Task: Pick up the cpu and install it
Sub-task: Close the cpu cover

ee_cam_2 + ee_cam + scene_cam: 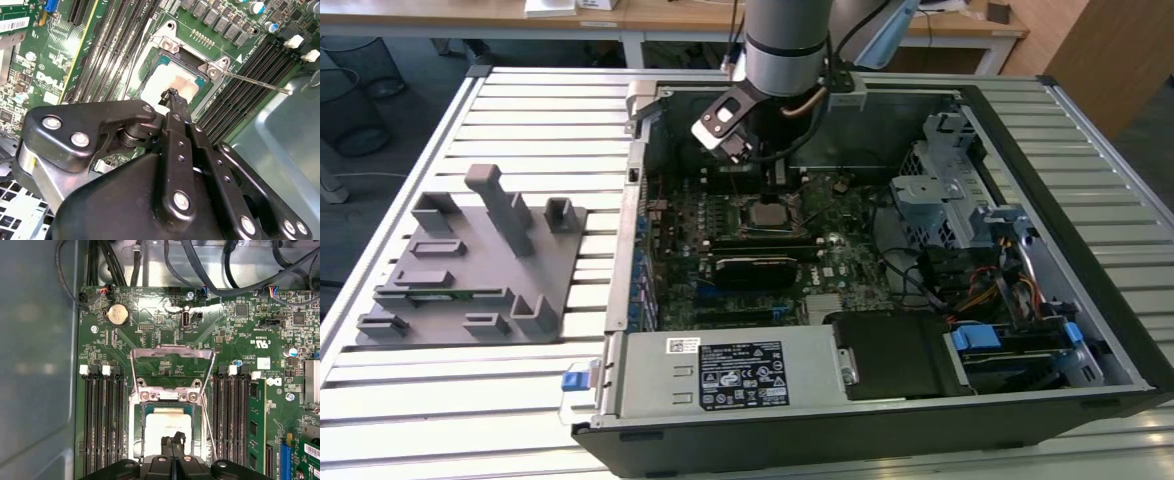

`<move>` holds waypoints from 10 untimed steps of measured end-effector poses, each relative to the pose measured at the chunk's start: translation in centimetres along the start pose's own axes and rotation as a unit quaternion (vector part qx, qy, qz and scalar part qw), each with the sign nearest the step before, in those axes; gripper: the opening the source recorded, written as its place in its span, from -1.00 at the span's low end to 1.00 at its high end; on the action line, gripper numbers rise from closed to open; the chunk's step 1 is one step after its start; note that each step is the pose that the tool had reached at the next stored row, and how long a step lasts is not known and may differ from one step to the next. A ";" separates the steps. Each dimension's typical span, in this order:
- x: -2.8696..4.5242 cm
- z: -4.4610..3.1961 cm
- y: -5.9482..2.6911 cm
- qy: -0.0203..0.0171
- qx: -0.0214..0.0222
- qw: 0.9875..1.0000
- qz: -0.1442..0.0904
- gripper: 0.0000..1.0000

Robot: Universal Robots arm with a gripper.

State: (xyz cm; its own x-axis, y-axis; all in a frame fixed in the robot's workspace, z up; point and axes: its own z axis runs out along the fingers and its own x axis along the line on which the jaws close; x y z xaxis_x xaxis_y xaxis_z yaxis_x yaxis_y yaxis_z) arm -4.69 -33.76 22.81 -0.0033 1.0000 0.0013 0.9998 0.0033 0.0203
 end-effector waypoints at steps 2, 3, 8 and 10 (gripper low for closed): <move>0.00 -0.08 0.00 0.000 0.000 1.000 0.000 -0.79; 0.00 -0.13 0.00 0.000 0.000 1.000 0.000 -0.79; 0.01 -0.35 0.01 0.000 0.000 1.000 0.000 -0.79; 0.01 -0.40 0.01 0.000 0.000 1.000 0.000 -0.79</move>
State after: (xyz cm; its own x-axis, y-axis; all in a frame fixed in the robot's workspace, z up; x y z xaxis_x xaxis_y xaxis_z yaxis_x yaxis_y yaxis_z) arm -4.69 -33.76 23.21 -0.0034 1.0000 0.0013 0.9998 0.0034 0.0205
